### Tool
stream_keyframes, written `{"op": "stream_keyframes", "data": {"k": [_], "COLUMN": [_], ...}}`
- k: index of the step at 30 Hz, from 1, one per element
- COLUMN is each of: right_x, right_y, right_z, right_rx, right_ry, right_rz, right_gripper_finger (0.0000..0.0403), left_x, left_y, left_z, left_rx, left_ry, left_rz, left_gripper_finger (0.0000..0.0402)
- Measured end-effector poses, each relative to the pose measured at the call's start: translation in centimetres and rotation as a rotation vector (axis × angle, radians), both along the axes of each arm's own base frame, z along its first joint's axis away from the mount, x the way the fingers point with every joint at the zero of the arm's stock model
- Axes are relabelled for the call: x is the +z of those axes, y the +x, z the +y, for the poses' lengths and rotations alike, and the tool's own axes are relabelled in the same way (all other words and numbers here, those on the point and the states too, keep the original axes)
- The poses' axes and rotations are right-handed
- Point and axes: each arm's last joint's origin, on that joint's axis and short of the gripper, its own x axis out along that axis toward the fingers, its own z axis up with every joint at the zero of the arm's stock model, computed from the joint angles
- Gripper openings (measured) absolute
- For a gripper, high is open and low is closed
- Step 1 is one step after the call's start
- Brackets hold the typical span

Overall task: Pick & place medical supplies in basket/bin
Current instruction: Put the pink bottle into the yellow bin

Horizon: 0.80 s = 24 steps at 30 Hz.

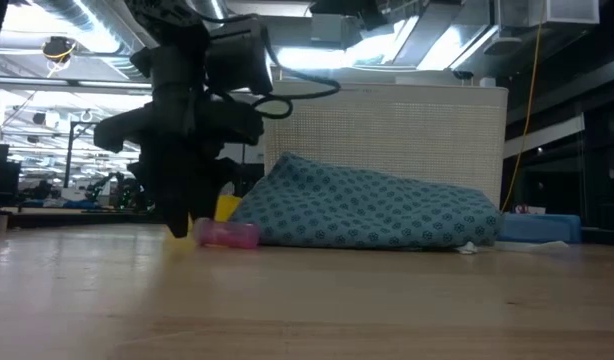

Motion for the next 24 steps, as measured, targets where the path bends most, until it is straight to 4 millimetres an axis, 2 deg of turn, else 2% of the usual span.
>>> {"op": "stream_keyframes", "data": {"k": [10, 24], "right_x": [0.0, 0.0], "right_y": [0.0, 0.0], "right_z": [0.0, 0.0], "right_rx": [0.003, 0.004], "right_ry": [-0.012, -0.015], "right_rz": [0.003, 0.004], "right_gripper_finger": [0.0224, 0.0224], "left_x": [0.15, 0.25], "left_y": [0.41, 0.59], "left_z": [-0.14, -0.31], "left_rx": [0.064, 0.082], "left_ry": [-0.024, -0.037], "left_rz": [-0.035, -0.053], "left_gripper_finger": [0.0152, 0.017]}}
